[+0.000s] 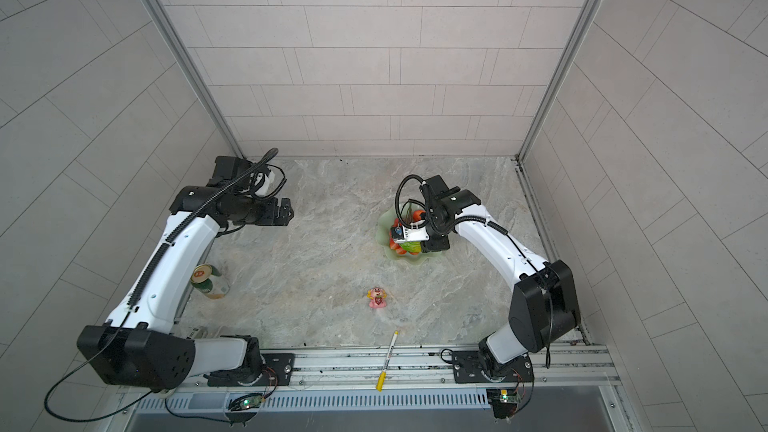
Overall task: Place and organize the fake fruits in the fruit bowl
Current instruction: 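Lift the bitter melon with the right gripper and carry it over the bowl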
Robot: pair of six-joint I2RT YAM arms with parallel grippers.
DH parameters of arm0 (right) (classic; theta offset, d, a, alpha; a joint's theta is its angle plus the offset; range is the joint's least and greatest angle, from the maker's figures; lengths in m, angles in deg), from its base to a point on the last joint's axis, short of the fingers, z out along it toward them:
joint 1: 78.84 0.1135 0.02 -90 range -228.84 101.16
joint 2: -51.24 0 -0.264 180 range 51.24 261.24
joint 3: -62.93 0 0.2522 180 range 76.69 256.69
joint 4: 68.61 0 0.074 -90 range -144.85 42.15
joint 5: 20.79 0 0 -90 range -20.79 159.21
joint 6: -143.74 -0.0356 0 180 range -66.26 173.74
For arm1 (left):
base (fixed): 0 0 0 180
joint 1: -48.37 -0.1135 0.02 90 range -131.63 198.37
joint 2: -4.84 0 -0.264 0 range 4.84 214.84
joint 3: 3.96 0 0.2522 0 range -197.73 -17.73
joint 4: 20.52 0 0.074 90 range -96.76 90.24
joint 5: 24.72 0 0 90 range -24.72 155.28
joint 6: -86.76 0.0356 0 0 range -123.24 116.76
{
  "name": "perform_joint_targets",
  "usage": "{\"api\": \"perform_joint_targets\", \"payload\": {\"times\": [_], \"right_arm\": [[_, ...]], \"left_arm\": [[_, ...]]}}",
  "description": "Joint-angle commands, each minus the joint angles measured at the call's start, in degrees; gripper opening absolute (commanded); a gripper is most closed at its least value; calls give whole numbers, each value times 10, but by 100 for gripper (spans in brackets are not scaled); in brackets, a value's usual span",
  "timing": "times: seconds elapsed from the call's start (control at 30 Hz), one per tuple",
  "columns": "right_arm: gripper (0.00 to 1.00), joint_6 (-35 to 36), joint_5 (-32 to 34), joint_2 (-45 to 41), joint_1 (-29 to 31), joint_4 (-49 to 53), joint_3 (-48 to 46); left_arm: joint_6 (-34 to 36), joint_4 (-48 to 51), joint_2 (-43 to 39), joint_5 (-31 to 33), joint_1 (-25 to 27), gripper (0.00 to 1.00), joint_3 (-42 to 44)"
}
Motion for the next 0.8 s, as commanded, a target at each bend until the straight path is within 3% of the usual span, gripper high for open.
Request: {"api": "perform_joint_targets", "payload": {"times": [0.0, 0.27, 0.57, 0.77], "right_arm": [[16, 30, 6, -3, -6, 18, 2], [22, 57, -6, 32, -5, 13, 13], [26, 24, -29, 97, -5, 53, 62], [31, 26, -26, 96, -4, 40, 52]], "left_arm": [[2, -2, -9, -3, 3, 100, 7], [3, -1, -17, 1, 3, 100, 9], [4, -3, -28, 8, 3, 100, 16], [4, -3, -30, 13, 3, 100, 16]]}}
